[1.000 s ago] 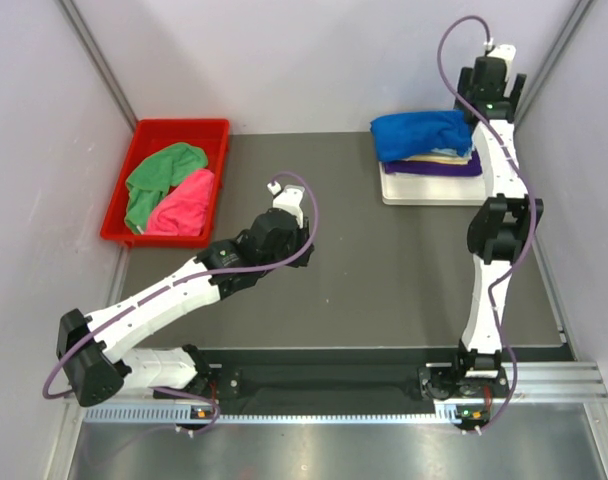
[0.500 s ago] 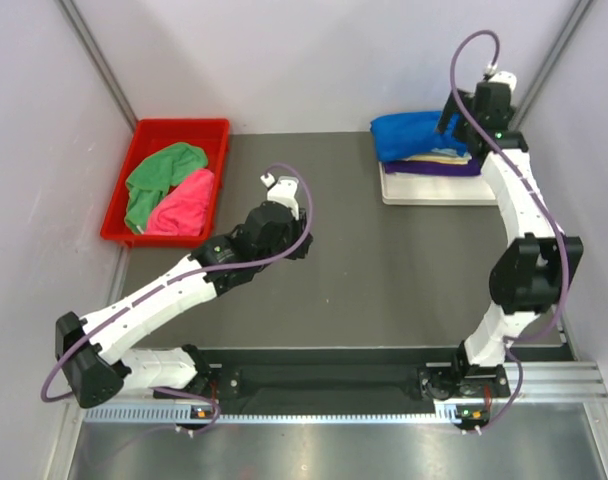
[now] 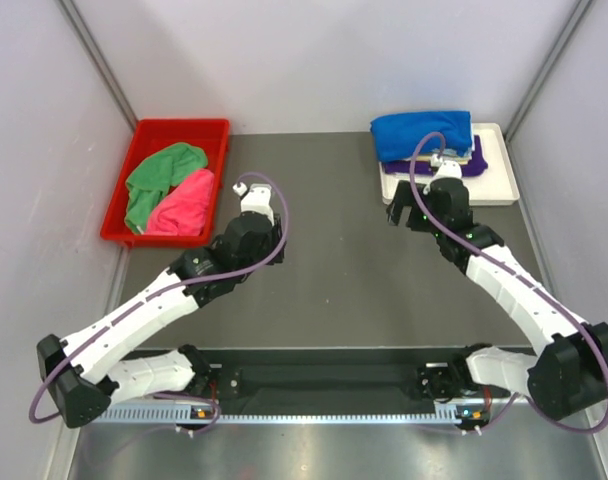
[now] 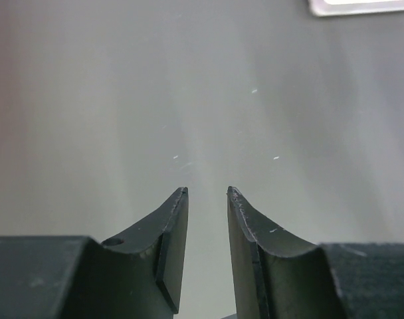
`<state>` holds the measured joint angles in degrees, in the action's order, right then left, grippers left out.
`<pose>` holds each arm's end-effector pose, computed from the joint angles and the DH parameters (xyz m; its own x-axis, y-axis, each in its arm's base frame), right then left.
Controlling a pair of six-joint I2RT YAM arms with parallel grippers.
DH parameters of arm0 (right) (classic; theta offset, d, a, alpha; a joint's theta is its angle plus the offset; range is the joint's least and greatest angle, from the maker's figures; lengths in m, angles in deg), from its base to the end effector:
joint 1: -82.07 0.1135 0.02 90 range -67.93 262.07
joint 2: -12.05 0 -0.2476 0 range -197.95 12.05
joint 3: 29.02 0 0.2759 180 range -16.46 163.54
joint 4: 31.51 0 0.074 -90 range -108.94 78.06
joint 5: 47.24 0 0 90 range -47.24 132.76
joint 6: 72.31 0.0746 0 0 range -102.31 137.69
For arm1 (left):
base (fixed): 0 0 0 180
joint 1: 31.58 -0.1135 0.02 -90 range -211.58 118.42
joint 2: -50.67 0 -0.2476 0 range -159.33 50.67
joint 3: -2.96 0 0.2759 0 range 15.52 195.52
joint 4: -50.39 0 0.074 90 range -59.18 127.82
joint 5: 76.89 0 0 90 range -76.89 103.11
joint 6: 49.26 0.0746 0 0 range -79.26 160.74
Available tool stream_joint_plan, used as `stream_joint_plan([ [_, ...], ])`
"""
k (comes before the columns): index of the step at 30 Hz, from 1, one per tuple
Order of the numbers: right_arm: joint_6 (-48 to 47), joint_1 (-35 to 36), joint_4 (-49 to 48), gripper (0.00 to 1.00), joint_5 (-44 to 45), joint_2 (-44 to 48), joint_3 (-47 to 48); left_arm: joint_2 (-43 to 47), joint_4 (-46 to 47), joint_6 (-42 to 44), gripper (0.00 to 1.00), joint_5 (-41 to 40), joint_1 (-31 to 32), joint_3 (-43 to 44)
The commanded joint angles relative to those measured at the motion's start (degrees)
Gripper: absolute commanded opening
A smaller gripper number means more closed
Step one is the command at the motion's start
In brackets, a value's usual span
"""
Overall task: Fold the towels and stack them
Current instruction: Neatly place the folded towel into the bin
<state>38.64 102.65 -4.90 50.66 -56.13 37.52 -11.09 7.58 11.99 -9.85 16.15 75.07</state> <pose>0.3163 0.1078 0.2655 -0.4978 0.1914 -0.8459 -0.0609 0.9652 0.2542 0.2197 -0.1985 0.3046 -0.5377 -0.0668 -0.8405 0.2296 0.9476 -0.2223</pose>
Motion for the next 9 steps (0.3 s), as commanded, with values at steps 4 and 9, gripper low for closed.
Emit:
stream_joint_plan([
  [4,1.37,0.16,-4.72,1.00,0.36,4.29,-5.10,2.95,-1.14,-0.34,0.36,-1.83,-0.53,-3.65],
  [9,1.55,0.25,-5.52,1.00,1.15,5.43,-5.29,3.75,-1.66,-0.60,0.36,-1.91,-0.62,-4.18],
])
